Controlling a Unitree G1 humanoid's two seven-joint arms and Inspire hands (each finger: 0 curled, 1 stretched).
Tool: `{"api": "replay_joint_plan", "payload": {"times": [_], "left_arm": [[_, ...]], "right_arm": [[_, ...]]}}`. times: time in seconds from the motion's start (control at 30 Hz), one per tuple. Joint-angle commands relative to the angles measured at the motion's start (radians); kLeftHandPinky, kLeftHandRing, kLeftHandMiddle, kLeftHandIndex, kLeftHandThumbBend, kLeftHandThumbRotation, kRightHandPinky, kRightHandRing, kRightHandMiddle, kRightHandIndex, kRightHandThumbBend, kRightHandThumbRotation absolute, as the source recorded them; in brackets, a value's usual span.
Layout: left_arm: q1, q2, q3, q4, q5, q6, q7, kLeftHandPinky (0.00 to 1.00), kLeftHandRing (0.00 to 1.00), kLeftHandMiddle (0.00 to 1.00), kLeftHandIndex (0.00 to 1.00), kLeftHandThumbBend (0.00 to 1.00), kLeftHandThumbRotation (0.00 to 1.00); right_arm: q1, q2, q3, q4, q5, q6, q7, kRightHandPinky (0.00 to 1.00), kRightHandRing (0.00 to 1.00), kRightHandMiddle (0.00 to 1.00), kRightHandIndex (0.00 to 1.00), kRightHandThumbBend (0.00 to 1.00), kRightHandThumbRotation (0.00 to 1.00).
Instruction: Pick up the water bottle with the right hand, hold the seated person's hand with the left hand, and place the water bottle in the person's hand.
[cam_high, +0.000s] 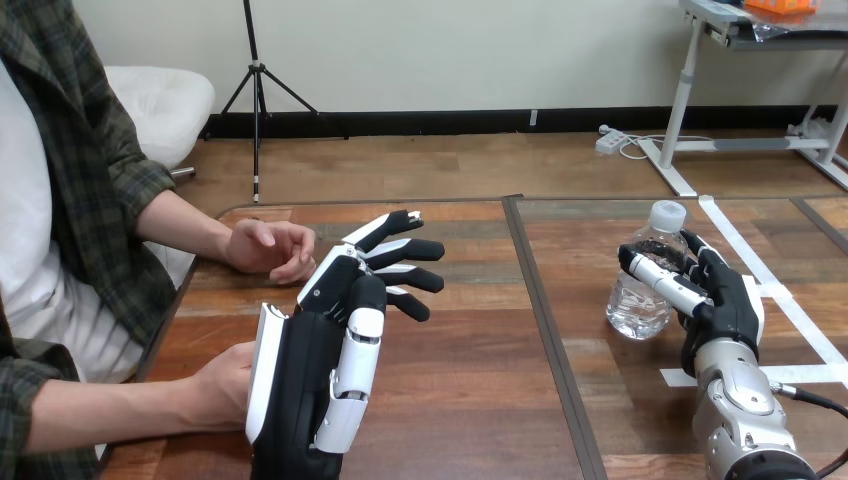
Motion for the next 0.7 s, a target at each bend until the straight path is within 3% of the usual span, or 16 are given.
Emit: {"api": "replay_joint_plan", "payload": {"times": [0.0,0.53,0.67], "left_arm": [[0.033,-0.016,-0.015,-0.021,-0.004,-0.022,0.002,0.45,0.59,0.68,0.76,0.16,0.94],[0.038,-0.015,-0.011,-0.028,0.011,-0.015,0.007,0.45,0.6,0.68,0.76,0.17,0.94],[0.039,-0.016,-0.011,-0.027,0.011,-0.015,0.008,0.45,0.6,0.68,0.75,0.17,0.95]], "right_arm": [[-0.044,-0.004,0.013,-0.01,-0.023,-0.027,-0.011,0.87,0.85,0.86,0.88,0.62,0.0],[-0.044,-0.008,0.024,-0.007,-0.053,-0.033,-0.005,0.87,0.86,0.87,0.89,0.64,0.0],[-0.041,-0.014,0.047,-0.003,-0.079,-0.048,-0.014,0.87,0.86,0.87,0.88,0.64,0.0]]}}
